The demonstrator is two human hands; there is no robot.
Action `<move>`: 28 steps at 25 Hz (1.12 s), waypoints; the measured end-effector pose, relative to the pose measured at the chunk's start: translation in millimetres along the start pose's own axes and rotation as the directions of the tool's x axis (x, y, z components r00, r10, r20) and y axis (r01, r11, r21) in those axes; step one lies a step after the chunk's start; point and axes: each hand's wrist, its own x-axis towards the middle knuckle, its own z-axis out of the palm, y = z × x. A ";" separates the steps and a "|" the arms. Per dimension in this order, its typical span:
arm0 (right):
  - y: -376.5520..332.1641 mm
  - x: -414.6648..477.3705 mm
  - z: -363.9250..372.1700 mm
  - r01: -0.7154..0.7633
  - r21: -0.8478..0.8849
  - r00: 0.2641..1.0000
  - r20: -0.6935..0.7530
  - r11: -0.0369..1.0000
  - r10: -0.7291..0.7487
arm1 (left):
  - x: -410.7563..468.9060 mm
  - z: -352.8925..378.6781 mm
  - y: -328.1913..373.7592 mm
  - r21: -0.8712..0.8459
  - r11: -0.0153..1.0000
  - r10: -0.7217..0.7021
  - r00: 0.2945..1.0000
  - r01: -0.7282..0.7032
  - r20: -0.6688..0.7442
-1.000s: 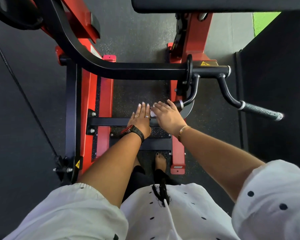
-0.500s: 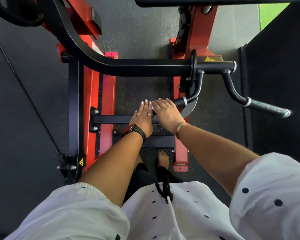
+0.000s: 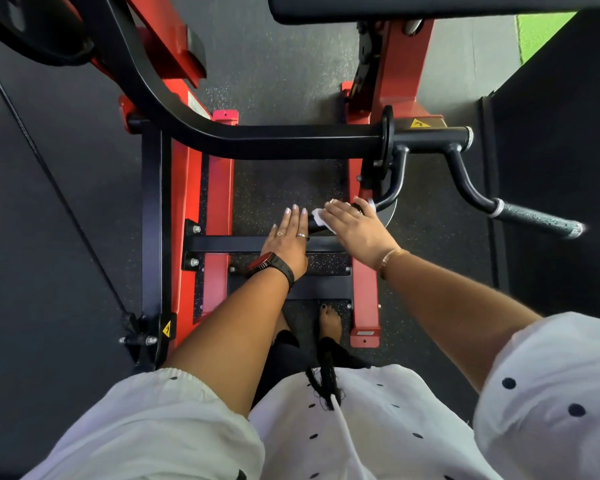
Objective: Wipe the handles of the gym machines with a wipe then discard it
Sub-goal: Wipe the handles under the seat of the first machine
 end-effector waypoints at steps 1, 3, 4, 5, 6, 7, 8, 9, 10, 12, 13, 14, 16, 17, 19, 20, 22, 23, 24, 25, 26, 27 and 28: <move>9.0 -11.8 0.6 0.006 -0.003 1.000 -0.019 1.000 -0.006 | 0.2 0.2 -0.5 0.009 1.000 0.000 1.000 0.000 -0.001; 33.0 -25.2 -2.1 -0.085 -0.004 0.994 -0.071 0.996 0.085 | -0.3 0.1 -1.1 0.038 0.999 0.004 1.000 -0.004 -0.001; 43.7 -25.9 -4.2 -0.165 0.006 0.983 -0.074 0.986 0.165 | -0.8 0.7 -1.0 0.047 0.999 0.004 1.000 -0.004 0.000; 52.0 -23.9 -6.1 -0.242 0.024 0.967 -0.075 0.970 0.243 | -1.4 1.6 -0.1 0.056 0.998 -0.001 1.000 0.001 -0.003; 56.9 -20.3 -7.1 -0.305 0.045 0.948 -0.077 0.951 0.307 | -2.1 1.8 1.0 0.067 0.998 -0.009 1.000 0.009 -0.006; 58.5 -18.2 -6.3 -0.357 0.079 0.929 -0.075 0.931 0.363 | -2.6 1.4 3.1 0.079 0.997 -0.016 1.000 0.017 -0.008; 56.5 -17.9 -5.4 -0.404 0.124 0.907 -0.073 0.906 0.415 | -3.3 0.4 4.9 0.086 0.996 -0.024 1.000 0.025 -0.008; 51.1 -19.9 -4.2 -0.447 0.178 0.883 -0.071 0.876 0.465 | -3.7 -0.9 6.4 0.084 0.996 -0.032 0.999 0.033 -0.007; 42.2 -24.2 -2.3 -0.479 0.231 0.861 -0.067 0.847 0.505 | -4.4 -2.8 7.9 0.069 0.997 -0.038 0.999 0.038 0.001; 18.7 -34.1 -0.3 -0.490 0.321 0.845 -0.056 0.811 0.532 | -4.8 -6.5 12.5 -0.005 0.998 -0.059 0.998 0.059 0.028; 8.4 -37.2 -0.5 -0.467 0.383 0.850 -0.055 0.797 0.524 | -3.7 -8.8 15.6 -0.075 0.994 -0.082 0.995 0.086 0.051; 1.8 -37.9 -2.4 -0.436 0.459 0.852 -0.066 0.774 0.519 | -1.7 -12.5 19.6 -0.162 0.979 -0.113 0.991 0.124 0.075; -0.6 -33.9 -13.6 -0.414 0.622 0.809 -0.082 0.664 0.582 | 4.8 -21.6 27.3 -0.332 0.919 -0.187 0.977 0.212 0.106; 2.2 -31.6 -22.8 -0.437 0.683 0.767 -0.057 0.585 0.640 | 8.4 -28.4 31.5 -0.393 0.885 -0.220 0.968 0.250 0.120; 11.5 -26.1 -39.0 -0.467 0.810 0.696 0.090 0.354 0.713 | 15.5 -41.6 38.3 -0.469 0.832 -0.245 0.955 0.295 0.166; 15.6 -23.1 -45.0 -0.441 0.880 0.681 0.199 0.178 0.704 | 17.5 -47.6 42.8 -0.513 0.805 -0.236 0.954 0.298 0.184; 19.1 -22.9 -56.7 -0.361 0.904 0.682 0.423 -0.228 0.596 | 18.0 -58.0 55.4 -0.651 0.708 -0.197 0.961 0.276 0.193; 19.7 -25.7 -64.1 -0.331 0.872 0.691 0.484 -0.361 0.537 | 16.5 -61.5 62.3 -0.740 0.617 -0.190 0.963 0.269 0.191; 20.4 -29.0 -69.5 -0.317 0.849 0.697 0.510 -0.421 0.504 | 14.5 -63.7 68.7 -0.829 0.490 -0.188 0.961 0.269 0.201; 21.3 -32.8 -72.9 -0.308 0.837 0.701 0.521 -0.452 0.486 | 12.4 -65.1 74.0 -0.897 0.347 -0.172 0.959 0.273 0.225; 21.4 -37.3 -75.2 -0.299 0.831 0.703 0.524 -0.469 0.481 | 10.8 -66.0 77.9 -0.936 0.220 -0.143 0.958 0.275 0.248; 21.7 -42.0 -78.4 -0.288 0.831 0.702 0.521 -0.475 0.485 | 10.1 -67.3 81.6 -0.955 0.125 -0.114 0.960 0.270 0.256; 22.1 -45.4 -80.0 -0.281 0.833 0.700 0.517 -0.476 0.492 | 10.0 -68.1 84.8 -0.964 0.064 -0.094 0.963 0.260 0.253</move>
